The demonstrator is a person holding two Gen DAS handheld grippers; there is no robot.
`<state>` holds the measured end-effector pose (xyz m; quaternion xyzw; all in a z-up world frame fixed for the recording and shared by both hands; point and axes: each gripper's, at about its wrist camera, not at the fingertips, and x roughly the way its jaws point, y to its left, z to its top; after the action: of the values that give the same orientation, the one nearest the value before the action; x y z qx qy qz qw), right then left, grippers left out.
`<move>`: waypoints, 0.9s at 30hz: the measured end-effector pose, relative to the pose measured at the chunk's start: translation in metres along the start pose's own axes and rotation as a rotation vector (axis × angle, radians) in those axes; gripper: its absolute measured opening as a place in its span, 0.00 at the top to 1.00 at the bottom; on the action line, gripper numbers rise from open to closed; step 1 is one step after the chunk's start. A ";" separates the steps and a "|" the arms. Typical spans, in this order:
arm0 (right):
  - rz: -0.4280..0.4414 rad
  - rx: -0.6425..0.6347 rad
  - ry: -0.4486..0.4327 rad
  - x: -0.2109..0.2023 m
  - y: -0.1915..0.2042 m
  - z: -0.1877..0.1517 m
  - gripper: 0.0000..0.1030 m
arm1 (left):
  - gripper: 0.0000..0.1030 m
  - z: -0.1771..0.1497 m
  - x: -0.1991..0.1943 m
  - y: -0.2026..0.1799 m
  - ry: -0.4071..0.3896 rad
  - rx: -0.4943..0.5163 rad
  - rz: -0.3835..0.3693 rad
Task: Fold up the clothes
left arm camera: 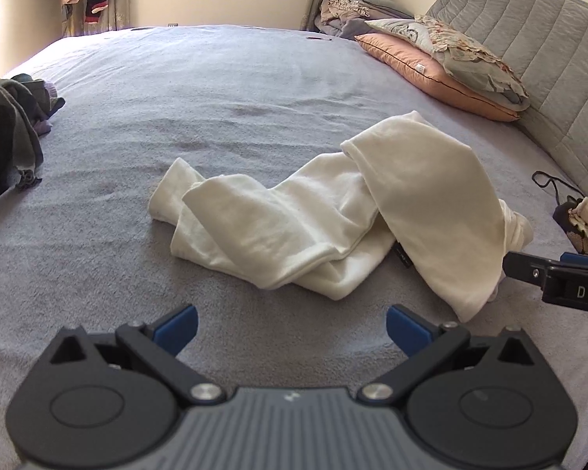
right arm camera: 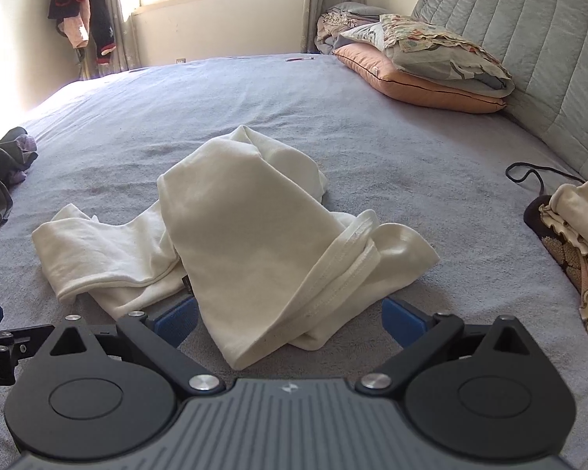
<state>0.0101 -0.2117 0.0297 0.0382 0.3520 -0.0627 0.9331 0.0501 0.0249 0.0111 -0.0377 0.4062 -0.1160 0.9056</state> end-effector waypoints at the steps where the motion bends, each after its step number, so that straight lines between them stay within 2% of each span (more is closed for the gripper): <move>1: 0.017 -0.001 -0.001 0.004 -0.001 0.004 0.03 | 0.00 0.001 0.003 0.003 -0.003 -0.015 -0.011; 2: 0.032 0.000 0.007 0.008 -0.001 0.007 0.03 | 0.00 0.002 0.005 0.006 -0.004 -0.033 -0.025; 4: 0.079 0.008 0.030 0.017 0.000 0.010 0.16 | 0.00 0.000 0.011 0.015 0.004 -0.082 -0.063; 7: 0.185 0.005 0.059 0.026 0.008 0.007 0.29 | 0.00 -0.001 0.014 0.026 0.004 -0.138 -0.107; 10: 0.242 -0.106 0.073 0.031 0.032 0.000 0.41 | 0.00 -0.002 0.017 0.034 0.001 -0.155 -0.101; 11: 0.228 -0.121 0.081 0.034 0.035 -0.002 0.44 | 0.00 -0.002 0.018 0.036 0.000 -0.159 -0.099; 13: 0.193 -0.146 0.096 0.041 0.040 -0.007 0.68 | 0.00 -0.002 0.020 0.040 0.000 -0.170 -0.096; 15: 0.158 -0.171 0.112 0.048 0.046 -0.012 0.75 | 0.00 -0.001 0.022 0.042 0.002 -0.186 -0.104; 19: 0.158 -0.157 0.175 0.063 0.040 -0.018 0.76 | 0.04 0.001 0.023 0.042 0.001 -0.200 -0.093; 21: 0.152 -0.163 0.184 0.063 0.040 -0.020 0.76 | 0.09 0.001 0.023 0.043 -0.001 -0.200 -0.086; 27: 0.138 -0.204 0.168 0.064 0.048 -0.024 0.68 | 0.11 -0.003 0.025 0.044 0.014 -0.225 -0.114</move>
<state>0.0490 -0.1671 -0.0300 -0.0277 0.4301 0.0412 0.9014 0.0718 0.0613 -0.0158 -0.1612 0.4202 -0.1209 0.8848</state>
